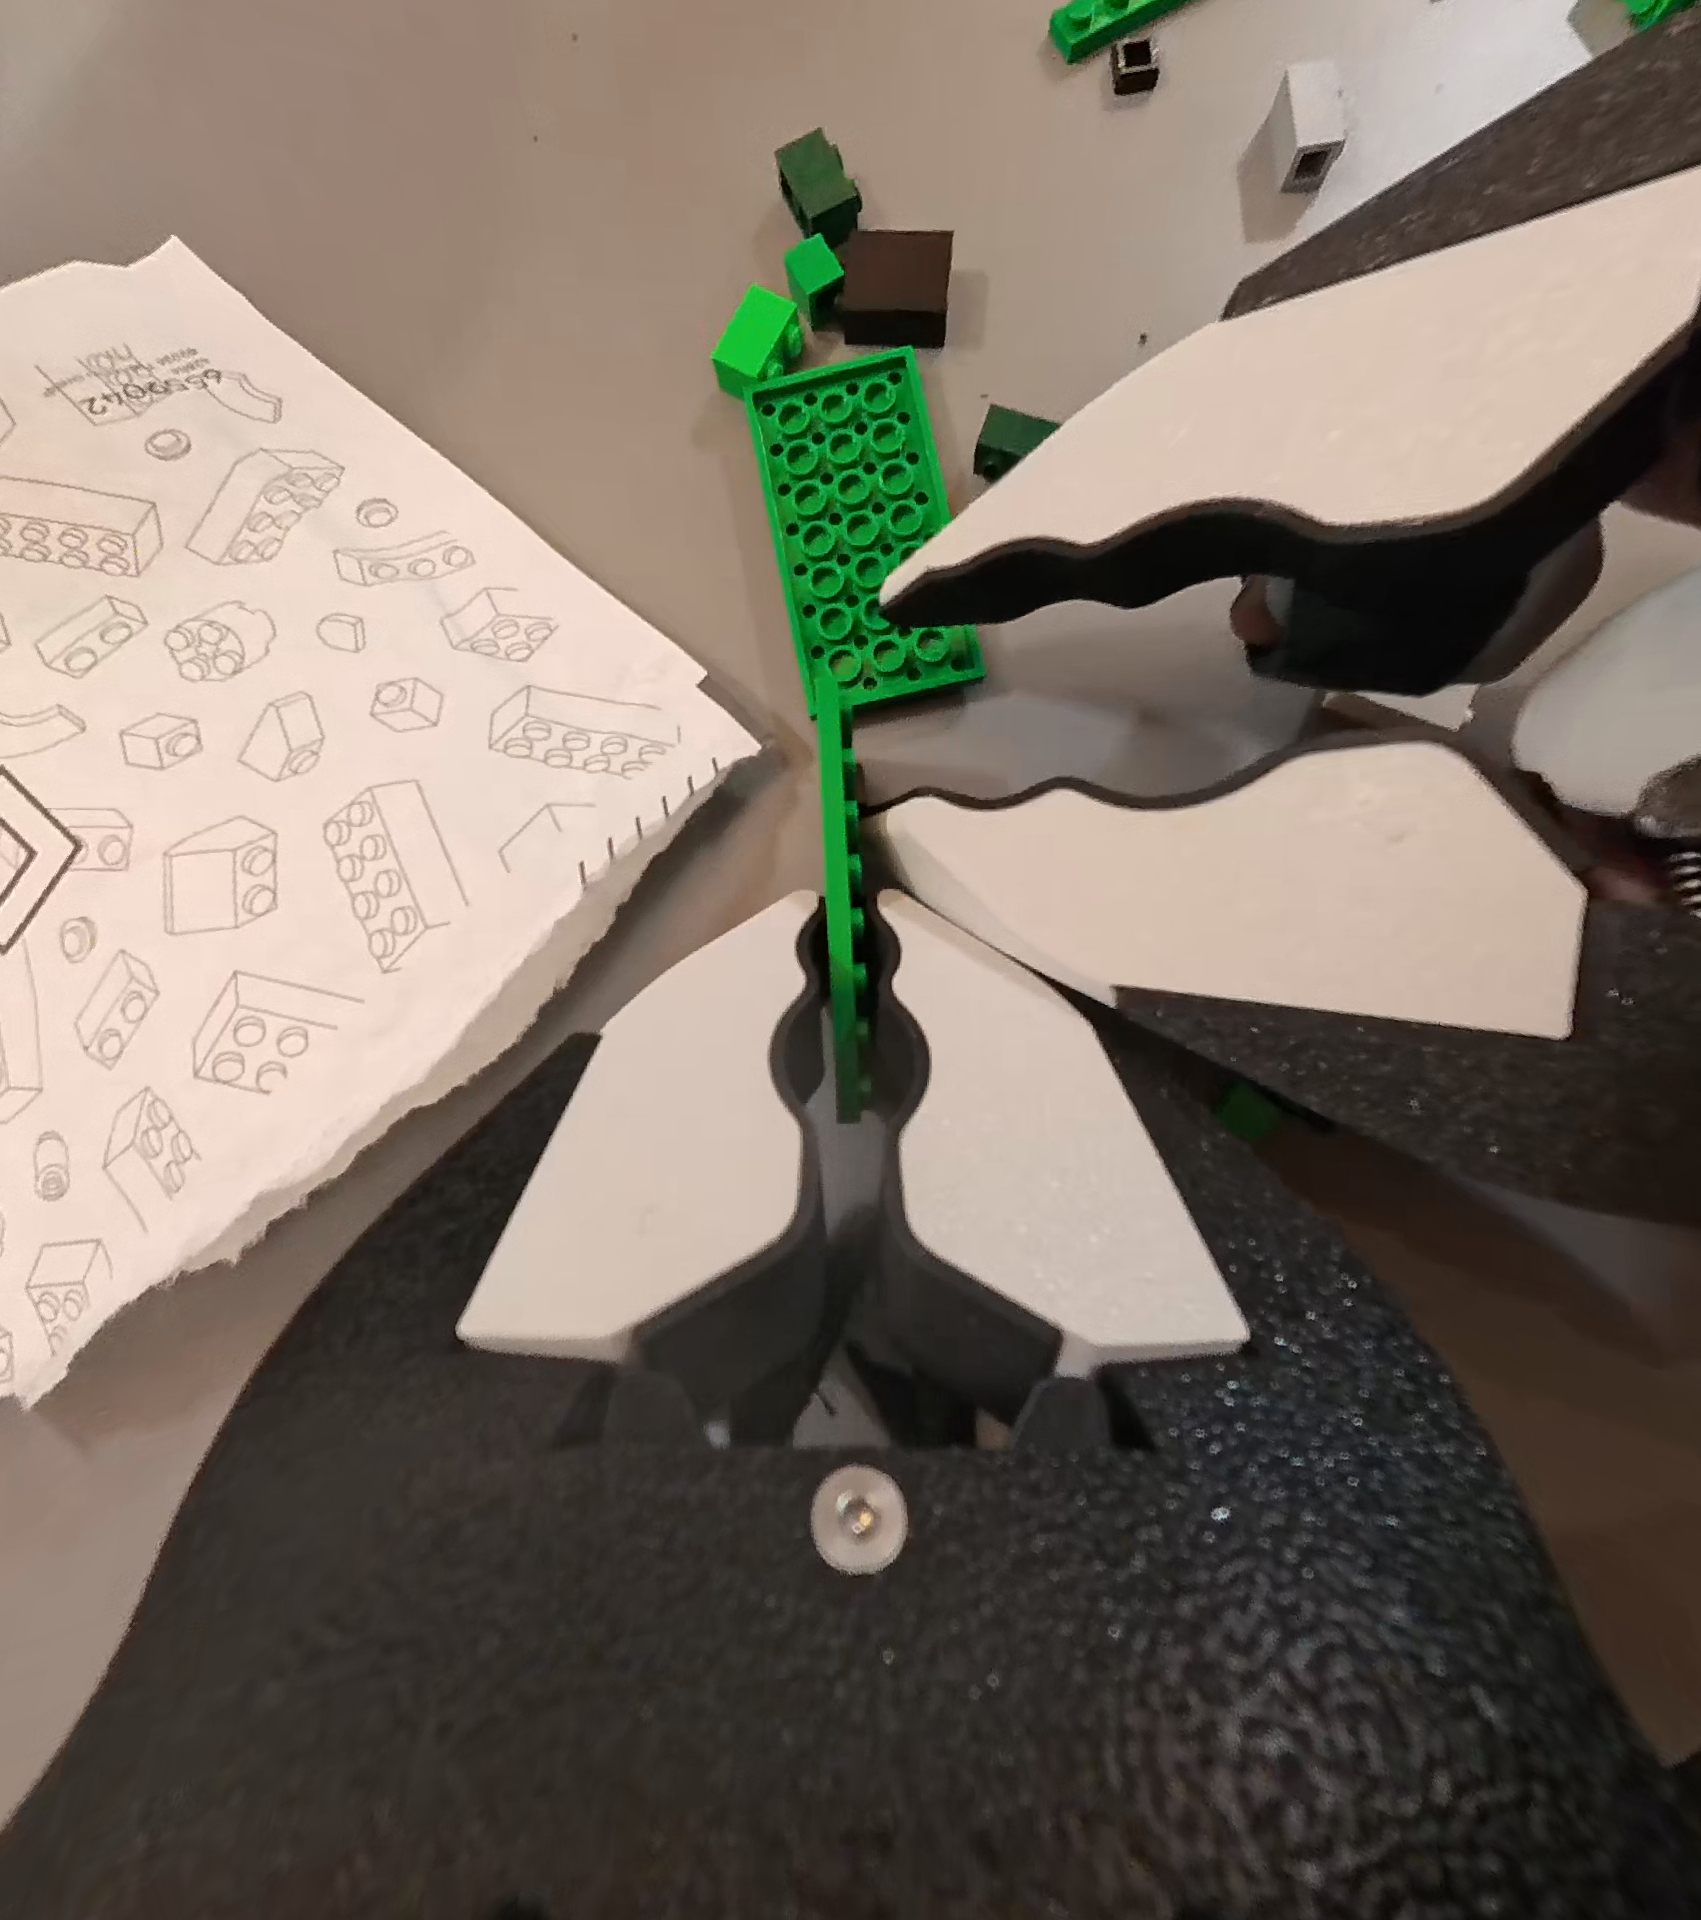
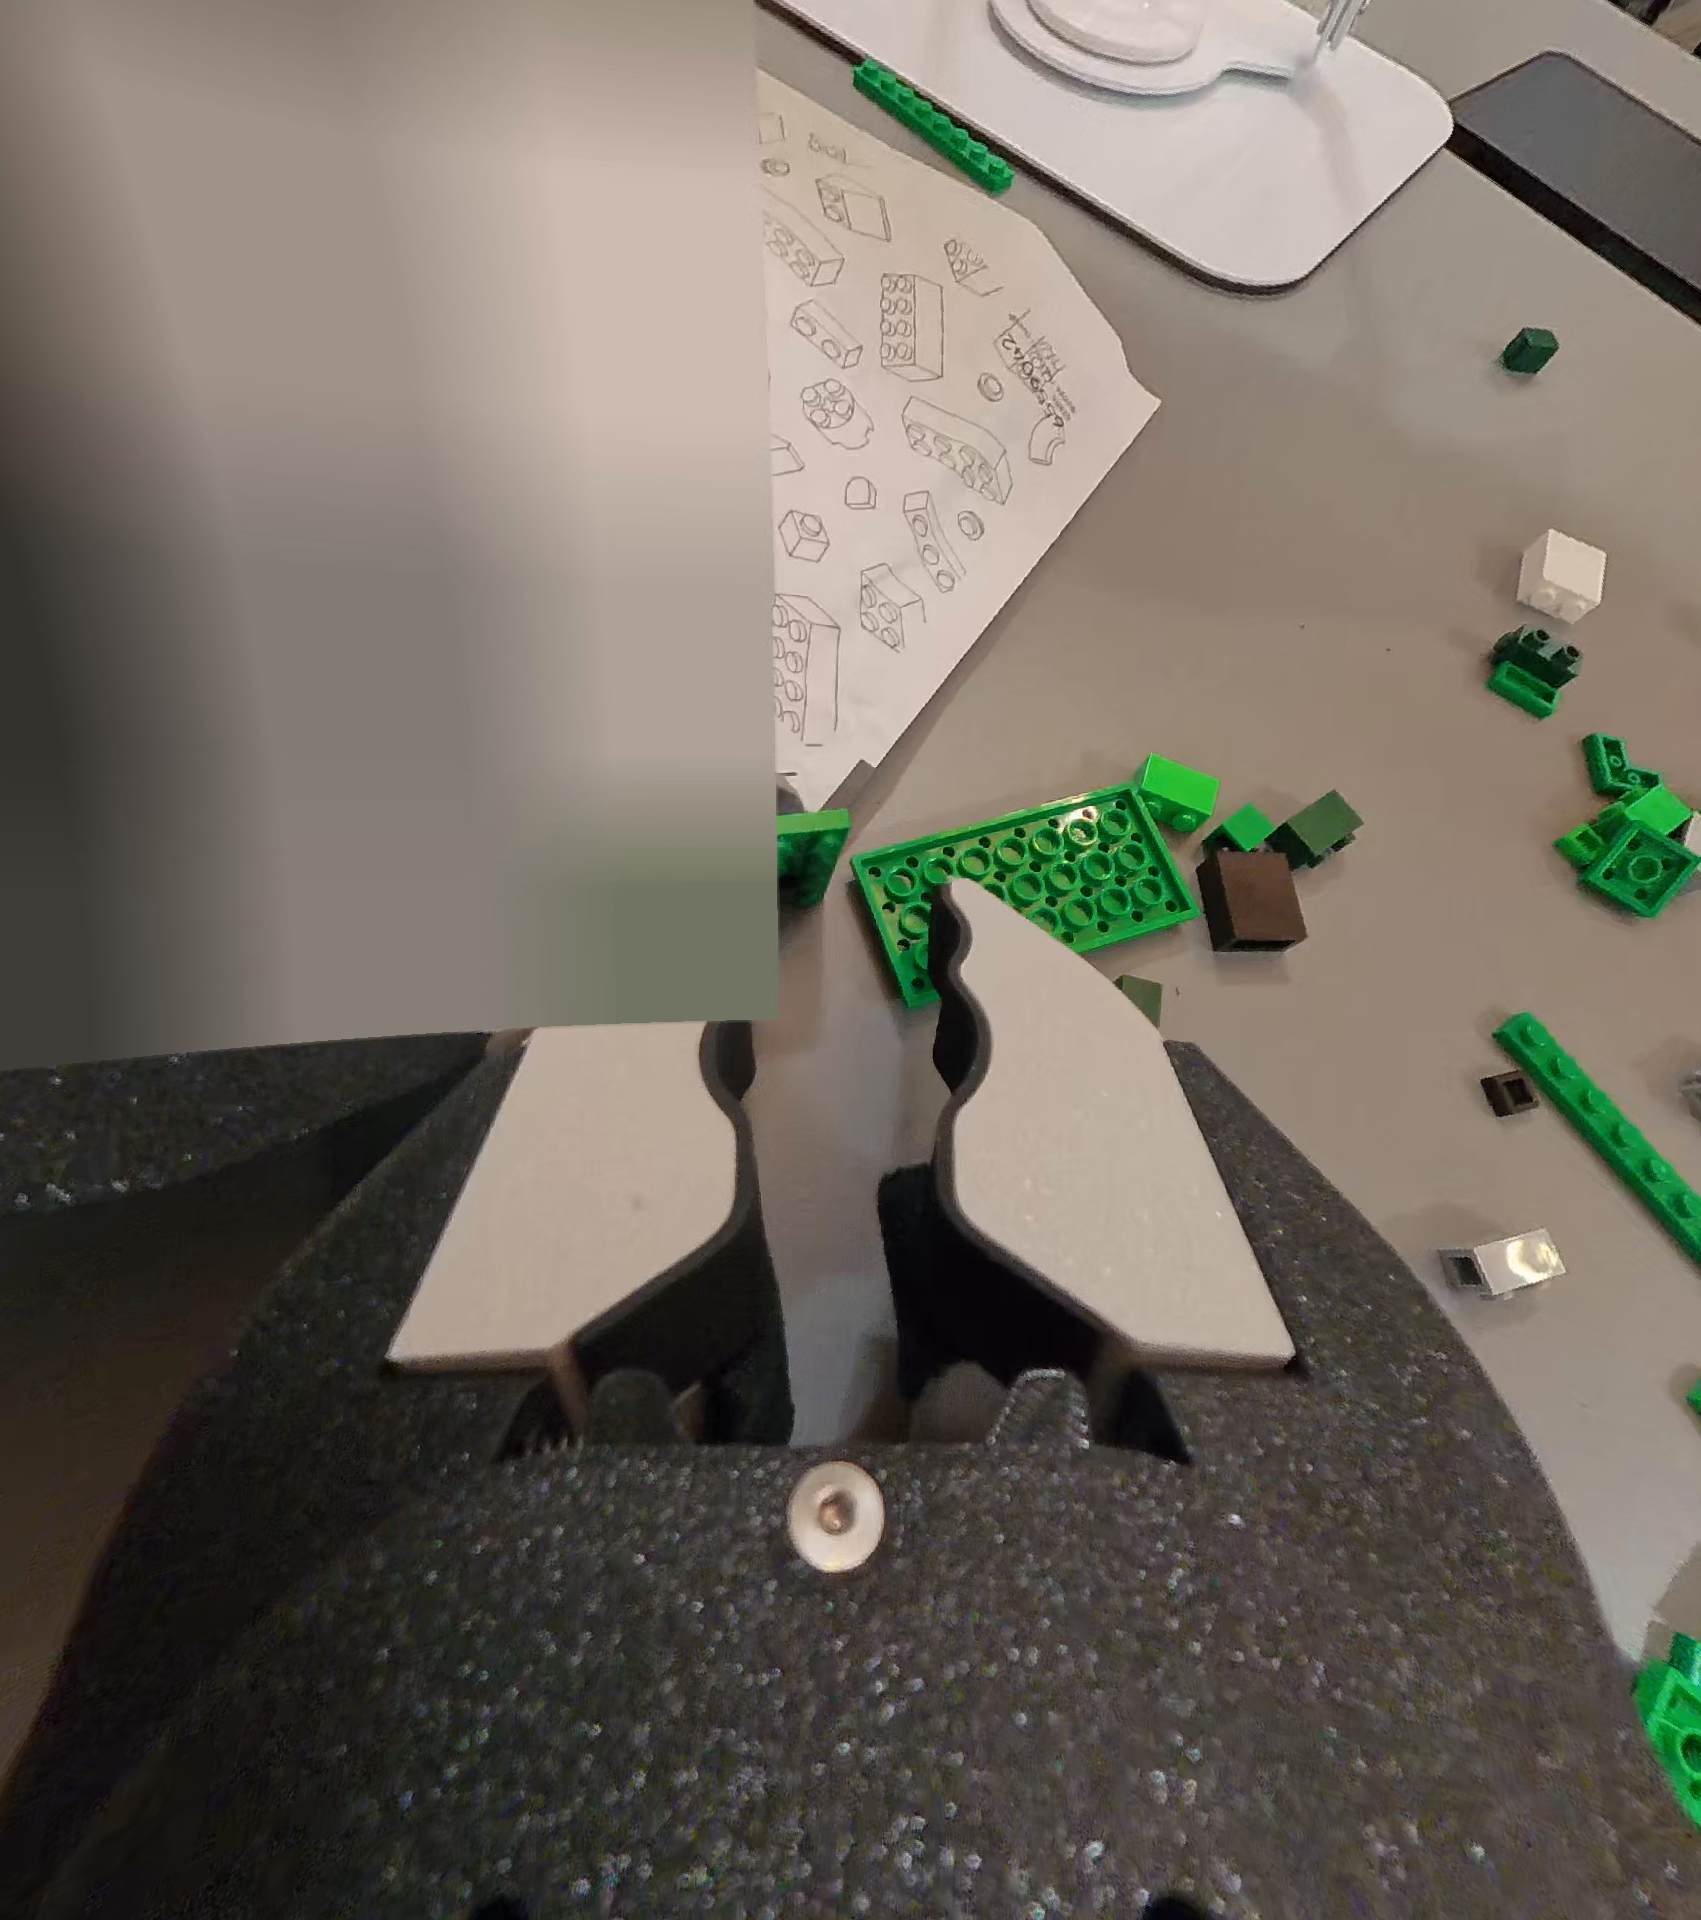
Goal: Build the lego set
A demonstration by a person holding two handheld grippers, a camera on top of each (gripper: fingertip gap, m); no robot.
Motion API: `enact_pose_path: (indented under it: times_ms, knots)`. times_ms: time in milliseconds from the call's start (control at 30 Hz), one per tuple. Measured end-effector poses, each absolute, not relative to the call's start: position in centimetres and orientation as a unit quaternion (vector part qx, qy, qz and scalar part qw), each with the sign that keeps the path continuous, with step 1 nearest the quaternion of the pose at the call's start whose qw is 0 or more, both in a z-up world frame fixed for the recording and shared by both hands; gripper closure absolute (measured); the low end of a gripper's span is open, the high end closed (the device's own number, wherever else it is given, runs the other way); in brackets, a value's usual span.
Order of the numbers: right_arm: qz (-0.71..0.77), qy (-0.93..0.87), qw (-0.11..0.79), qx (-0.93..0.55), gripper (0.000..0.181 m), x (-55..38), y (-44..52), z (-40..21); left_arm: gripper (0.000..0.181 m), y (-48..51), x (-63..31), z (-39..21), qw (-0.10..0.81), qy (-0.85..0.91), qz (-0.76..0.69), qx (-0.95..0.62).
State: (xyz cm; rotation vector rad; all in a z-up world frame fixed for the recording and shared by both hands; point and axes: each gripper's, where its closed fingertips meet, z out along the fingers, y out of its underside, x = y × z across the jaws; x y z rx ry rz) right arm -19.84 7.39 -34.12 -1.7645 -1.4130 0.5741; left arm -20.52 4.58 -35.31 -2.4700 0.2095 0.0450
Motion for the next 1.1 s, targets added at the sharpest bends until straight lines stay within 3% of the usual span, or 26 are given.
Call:
enact_pose_path:
  times_ms: [400, 433, 500, 667, 800, 1100]
  knots:
    - [0.226, -0.548, 0.395, -0.702, 0.147, -19.7, 7.6, -34.1, 0.176, 4.5, -20.5, -35.3, 0.32, 0.081, 0.016, -0.944]
    - [0.19, -0.519, 0.418, -0.721, 0.174, -19.0, 9.1, -34.0, 0.177, 4.3, -20.7, -35.3, 0.316, 0.08, 0.019, -0.945]
    - [0.195, -0.504, 0.414, -0.732, 0.177, -18.4, 9.8, -34.0, 0.177, 3.7, -21.5, -35.3, 0.313, 0.07, 0.023, -0.947]
    - [0.225, -0.548, 0.393, -0.703, 0.148, -19.1, 8.1, -34.2, 0.177, 3.6, -21.5, -35.3, 0.321, 0.065, 0.009, -0.945]
    - [0.296, -0.558, 0.37, -0.682, 0.149, -20.3, 6.3, -33.4, 0.177, 3.7, -21.3, -35.3, 0.327, 0.063, -0.007, -0.943]
    - [0.299, -0.554, 0.355, -0.691, 0.152, -21.0, 6.4, -33.7, 0.177, 3.7, -21.3, -35.3, 0.329, 0.061, -0.02, -0.942]
